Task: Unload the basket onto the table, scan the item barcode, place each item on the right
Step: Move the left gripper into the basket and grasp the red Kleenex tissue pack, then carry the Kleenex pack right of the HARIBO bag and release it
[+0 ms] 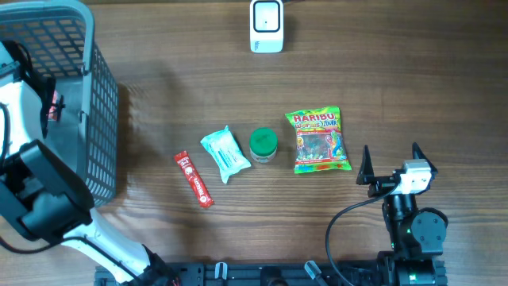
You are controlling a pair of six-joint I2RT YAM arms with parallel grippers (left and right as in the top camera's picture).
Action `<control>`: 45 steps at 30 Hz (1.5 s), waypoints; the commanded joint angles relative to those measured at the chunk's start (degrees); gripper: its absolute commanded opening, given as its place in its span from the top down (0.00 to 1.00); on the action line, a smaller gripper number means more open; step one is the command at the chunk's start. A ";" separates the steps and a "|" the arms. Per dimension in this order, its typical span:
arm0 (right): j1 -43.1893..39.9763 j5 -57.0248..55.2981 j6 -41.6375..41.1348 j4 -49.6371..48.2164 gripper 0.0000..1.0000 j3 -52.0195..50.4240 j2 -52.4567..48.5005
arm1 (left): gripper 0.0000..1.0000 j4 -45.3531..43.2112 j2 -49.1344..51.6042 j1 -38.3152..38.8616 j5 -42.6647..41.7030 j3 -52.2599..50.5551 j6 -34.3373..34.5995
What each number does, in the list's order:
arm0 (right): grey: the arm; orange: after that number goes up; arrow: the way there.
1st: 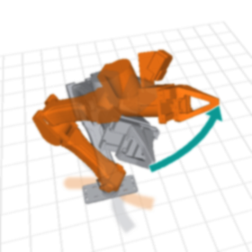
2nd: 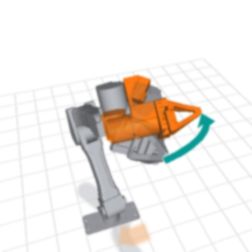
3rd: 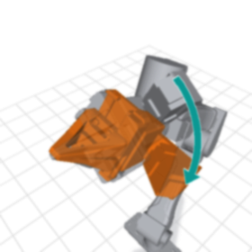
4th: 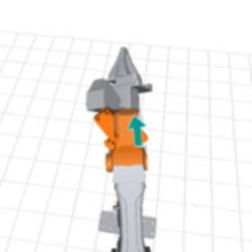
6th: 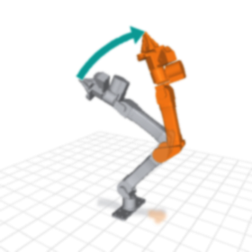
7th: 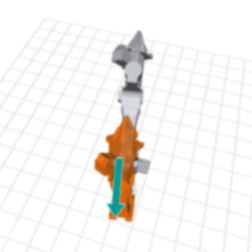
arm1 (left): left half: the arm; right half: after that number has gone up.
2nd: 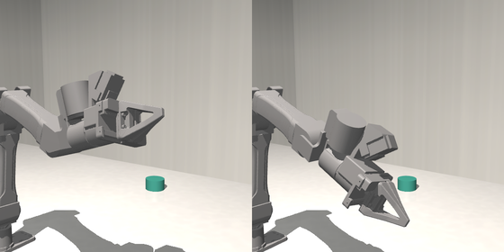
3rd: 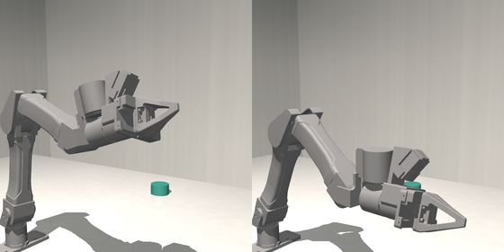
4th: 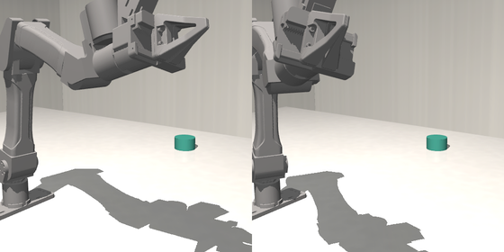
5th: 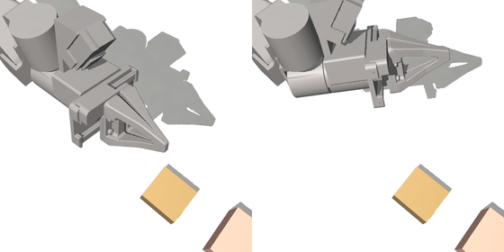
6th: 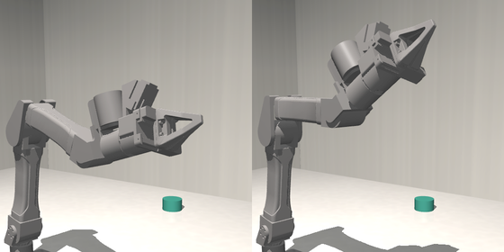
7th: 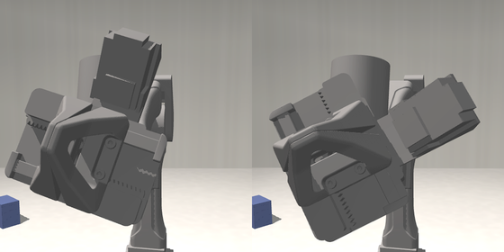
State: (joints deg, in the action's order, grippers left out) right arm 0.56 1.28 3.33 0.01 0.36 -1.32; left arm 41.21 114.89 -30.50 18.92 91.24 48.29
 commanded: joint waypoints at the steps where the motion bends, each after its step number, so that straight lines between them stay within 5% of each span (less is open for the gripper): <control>1: 0.22 0.52 0.76 -0.15 0.00 -0.04 0.02 | 0.03 -1.92 3.54 -0.17 -1.36 -0.46 0.09; 11: 0.22 0.52 0.79 -0.15 0.00 -0.04 0.02 | 0.00 -7.65 9.44 -0.22 -2.73 -0.46 -0.20; 12: 0.22 0.52 0.79 -0.15 0.00 -0.04 0.02 | 0.06 -8.24 10.01 -0.22 -3.30 -0.46 -0.39; 13: 0.22 0.52 0.79 -0.15 0.00 -0.04 0.02 | 0.22 -8.48 10.69 -0.22 -3.56 -0.46 -0.39; 14: 0.22 0.52 0.79 -0.15 0.00 -0.04 0.02 | 0.74 -8.24 11.19 -0.22 -3.82 -0.50 -0.96; 15: 0.22 0.52 0.79 -0.15 0.00 -0.04 0.02 | 0.96 -7.26 11.28 -0.22 -4.37 -0.50 -1.18; 23: 0.22 0.52 0.79 -0.15 0.00 -0.04 0.02 | 0.96 -3.56 1.46 -0.28 -1.46 -0.48 -5.09; 36: 0.22 0.52 0.76 -0.15 0.00 -0.04 0.02 | 0.96 15.85 -38.23 -0.31 -4.52 -0.48 2.29; 45: 0.22 0.52 0.79 -0.15 0.00 -0.04 0.02 | 0.96 11.72 -53.16 6.49 -34.12 -0.48 -5.75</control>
State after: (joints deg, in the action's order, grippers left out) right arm 0.56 1.28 3.33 0.01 0.36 -1.32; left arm 54.26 64.58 -28.47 -0.62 90.70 48.21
